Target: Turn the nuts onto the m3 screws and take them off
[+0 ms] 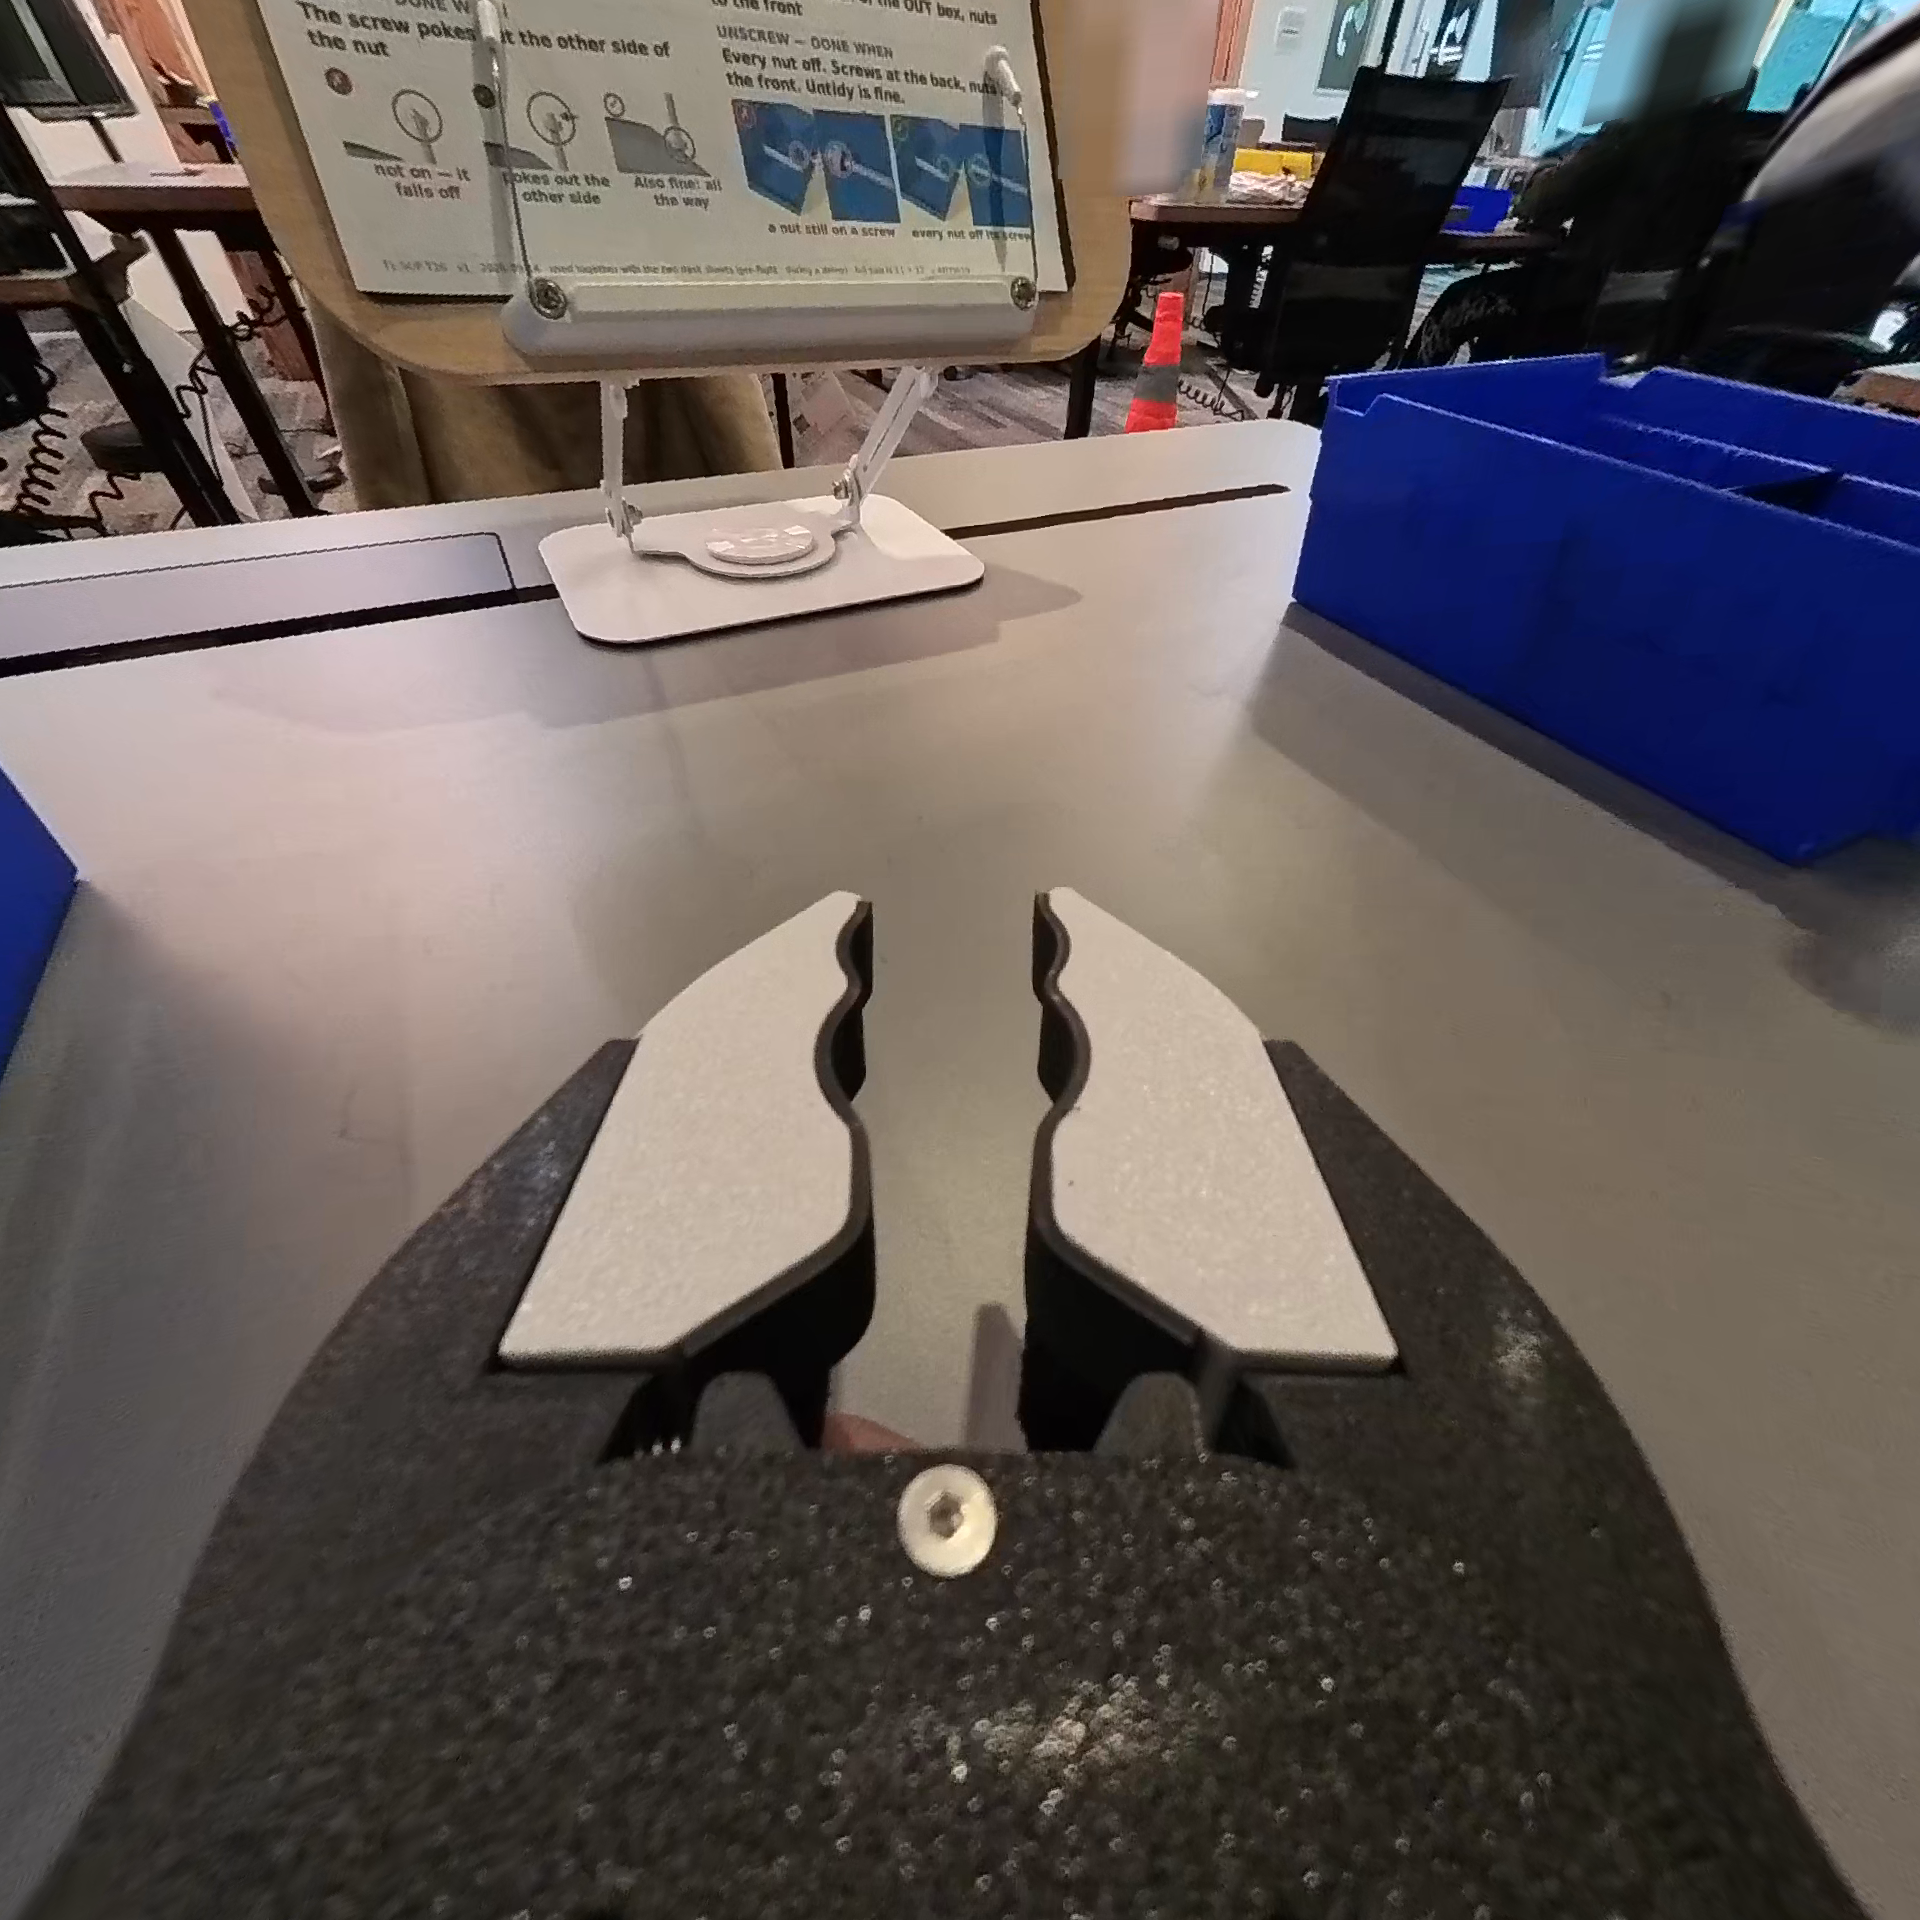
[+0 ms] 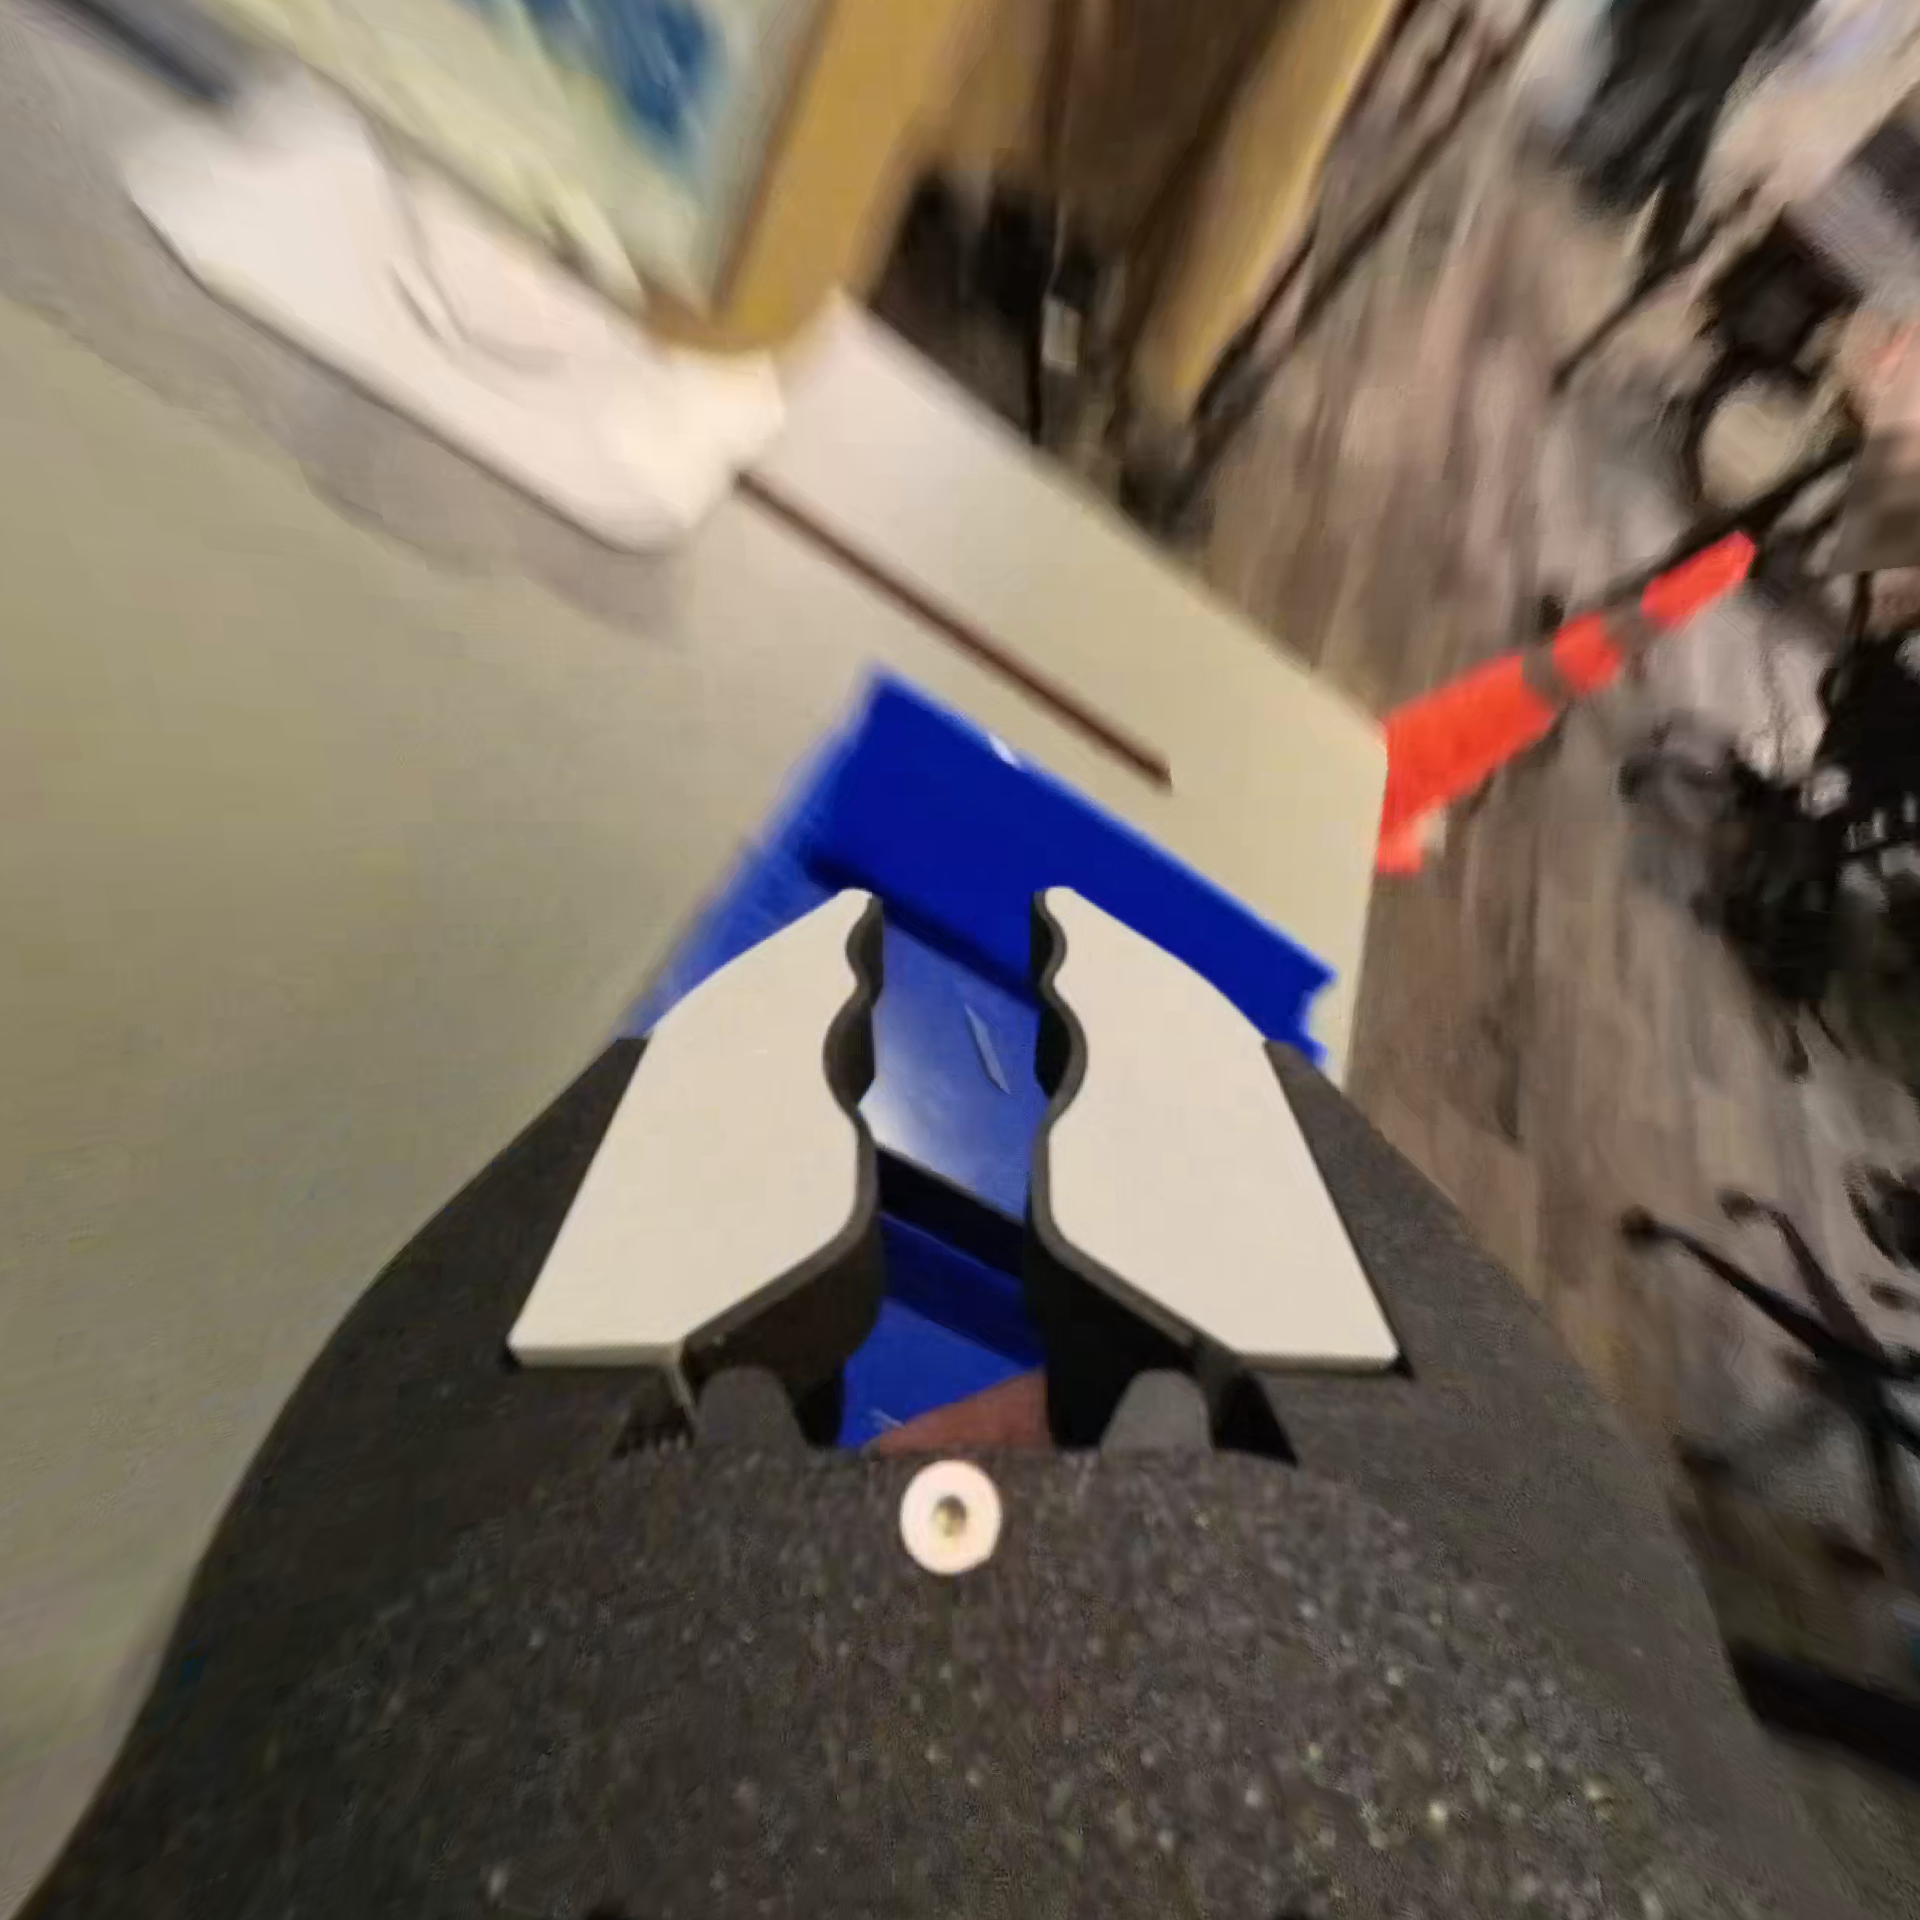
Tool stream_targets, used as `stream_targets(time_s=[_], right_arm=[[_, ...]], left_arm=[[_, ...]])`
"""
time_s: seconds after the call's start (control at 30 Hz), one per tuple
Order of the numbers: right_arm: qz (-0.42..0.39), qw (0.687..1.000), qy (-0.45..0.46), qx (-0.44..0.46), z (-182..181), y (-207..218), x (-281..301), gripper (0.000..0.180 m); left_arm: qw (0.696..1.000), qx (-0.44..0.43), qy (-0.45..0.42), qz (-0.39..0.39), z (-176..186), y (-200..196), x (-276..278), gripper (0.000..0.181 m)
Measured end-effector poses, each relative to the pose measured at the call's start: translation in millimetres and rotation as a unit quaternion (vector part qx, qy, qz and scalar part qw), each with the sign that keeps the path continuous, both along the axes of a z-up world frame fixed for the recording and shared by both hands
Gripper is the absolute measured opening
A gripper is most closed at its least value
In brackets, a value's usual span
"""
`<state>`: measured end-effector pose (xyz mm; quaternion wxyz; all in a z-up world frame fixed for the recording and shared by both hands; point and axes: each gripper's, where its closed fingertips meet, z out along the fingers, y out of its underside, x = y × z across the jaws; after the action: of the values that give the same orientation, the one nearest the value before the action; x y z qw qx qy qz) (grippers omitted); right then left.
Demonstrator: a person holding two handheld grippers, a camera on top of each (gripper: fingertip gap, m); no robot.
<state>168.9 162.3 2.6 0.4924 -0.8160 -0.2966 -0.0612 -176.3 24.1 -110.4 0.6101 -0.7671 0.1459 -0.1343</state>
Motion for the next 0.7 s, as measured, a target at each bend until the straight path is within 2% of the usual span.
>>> stream_targets(time_s=[0.03, 0.1, 0.17, 0.27, 0.37, 0.53, 0.7], right_arm=[[0.024, 0.997, 0.052, 0.06, 17, -29, -27, 0.025], [0.066, 0.977, 0.142, 0.143, 29, -84, -79, 0.024], [0.077, 0.961, 0.215, 0.159, 9, -121, -120, 0.023], [0.061, 0.941, 0.284, 0.176, -36, -145, -156, 0.024], [0.058, 0.923, 0.357, 0.135, -62, -154, -175, 0.028], [0.086, 0.942, 0.305, 0.112, -95, -162, -198, 0.036], [0.086, 0.944, 0.294, 0.122, -94, -164, -197, 0.036]], left_arm=[[1.0, 0.0, 0.003, 0.001, 0, 0, 0, 0.029], [1.0, 0.001, 0.007, 0.005, 0, 1, 0, 0.029], [1.0, 0.0, 0.011, 0.008, -1, 1, 0, 0.029], [1.0, 0.005, 0.016, 0.012, -1, 1, -1, 0.029], [1.0, 0.006, 0.029, 0.009, -2, 0, 2, 0.029], [0.999, 0.006, 0.035, 0.005, -3, 0, 4, 0.029], [0.999, -0.001, 0.032, -0.001, -4, 1, 5, 0.03]])
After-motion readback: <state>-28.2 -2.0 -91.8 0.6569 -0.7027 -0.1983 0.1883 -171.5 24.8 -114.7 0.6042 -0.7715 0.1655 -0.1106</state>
